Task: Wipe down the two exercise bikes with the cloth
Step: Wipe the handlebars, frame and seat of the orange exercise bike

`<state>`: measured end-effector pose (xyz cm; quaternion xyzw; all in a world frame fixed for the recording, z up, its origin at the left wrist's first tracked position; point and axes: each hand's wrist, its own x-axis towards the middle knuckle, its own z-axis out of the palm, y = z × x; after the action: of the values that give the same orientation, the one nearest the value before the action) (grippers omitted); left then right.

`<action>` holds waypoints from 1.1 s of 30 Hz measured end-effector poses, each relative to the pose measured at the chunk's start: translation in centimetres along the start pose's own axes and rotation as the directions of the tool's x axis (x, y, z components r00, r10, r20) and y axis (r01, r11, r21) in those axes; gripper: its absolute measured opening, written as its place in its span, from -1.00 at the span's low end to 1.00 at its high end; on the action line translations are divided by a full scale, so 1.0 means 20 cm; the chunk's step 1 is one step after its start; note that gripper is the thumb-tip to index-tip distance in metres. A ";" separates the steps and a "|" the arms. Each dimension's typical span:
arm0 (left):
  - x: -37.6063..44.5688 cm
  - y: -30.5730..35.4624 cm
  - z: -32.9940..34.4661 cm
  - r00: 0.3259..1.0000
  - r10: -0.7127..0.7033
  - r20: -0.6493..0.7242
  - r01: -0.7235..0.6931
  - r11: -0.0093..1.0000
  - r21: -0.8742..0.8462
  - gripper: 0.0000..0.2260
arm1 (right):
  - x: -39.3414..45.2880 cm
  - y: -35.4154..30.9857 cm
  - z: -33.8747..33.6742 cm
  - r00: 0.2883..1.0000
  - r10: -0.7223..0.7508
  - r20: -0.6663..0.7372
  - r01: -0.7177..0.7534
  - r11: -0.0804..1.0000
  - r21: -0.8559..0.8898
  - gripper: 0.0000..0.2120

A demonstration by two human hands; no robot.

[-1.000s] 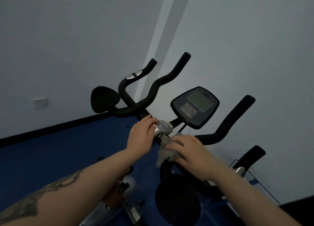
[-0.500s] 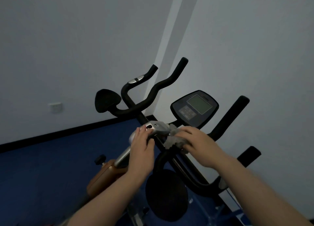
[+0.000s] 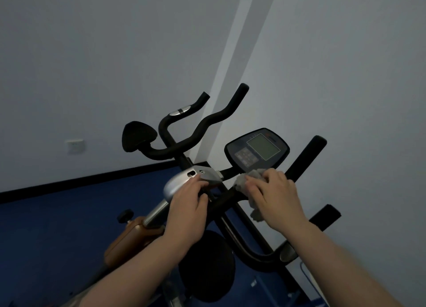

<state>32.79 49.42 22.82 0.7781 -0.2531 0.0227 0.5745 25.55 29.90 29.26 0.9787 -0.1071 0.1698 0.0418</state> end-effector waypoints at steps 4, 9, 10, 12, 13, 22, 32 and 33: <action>-0.01 0.01 -0.01 1.000 0.019 -0.019 -0.020 1.000 -0.012 -0.72 | 0.04 -0.02 0.06 0.995 0.047 -0.092 -0.042 0.997 0.063 -0.57; 0.01 -0.01 0.00 1.000 0.015 -0.019 -0.015 1.000 -0.002 -0.76 | 0.04 -0.19 0.17 0.989 0.102 -0.104 -0.101 0.995 0.021 -0.63; 0.01 -0.01 0.00 1.000 0.012 -0.010 -0.012 1.000 -0.004 -0.76 | 0.03 -0.20 0.18 0.987 0.093 -0.129 -0.092 0.996 0.014 -0.65; 0.01 -0.02 0.00 1.000 0.002 -0.001 -0.002 1.000 -0.003 -0.76 | 0.03 -0.17 0.15 0.993 0.000 -0.121 0.000 1.000 0.002 -0.68; 0.01 -0.02 0.00 1.000 0.002 -0.001 -0.002 1.000 0.001 -0.76 | 0.05 -0.13 0.13 0.996 -0.062 -0.065 0.061 0.998 -0.011 -0.67; 0.01 -0.04 0.01 0.997 0.061 0.037 -0.063 0.996 0.063 -0.80 | 0.01 -0.19 0.17 0.992 -0.023 -0.123 0.027 0.999 0.033 -0.69; 0.01 -0.02 -0.01 0.992 -0.037 0.123 0.029 0.997 0.065 -0.75 | -0.01 -0.30 0.17 0.989 0.107 -0.100 -0.096 0.989 0.111 -0.75; 0.00 -0.01 -0.02 0.991 -0.037 0.129 0.029 0.998 0.061 -0.75 | 0.01 -0.25 0.13 0.997 0.070 -0.035 -0.065 0.991 0.119 -0.73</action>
<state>33.05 49.73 22.75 0.7986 -0.2764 -0.0299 0.5337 27.70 34.50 26.62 0.9718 -0.1290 0.1965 -0.0198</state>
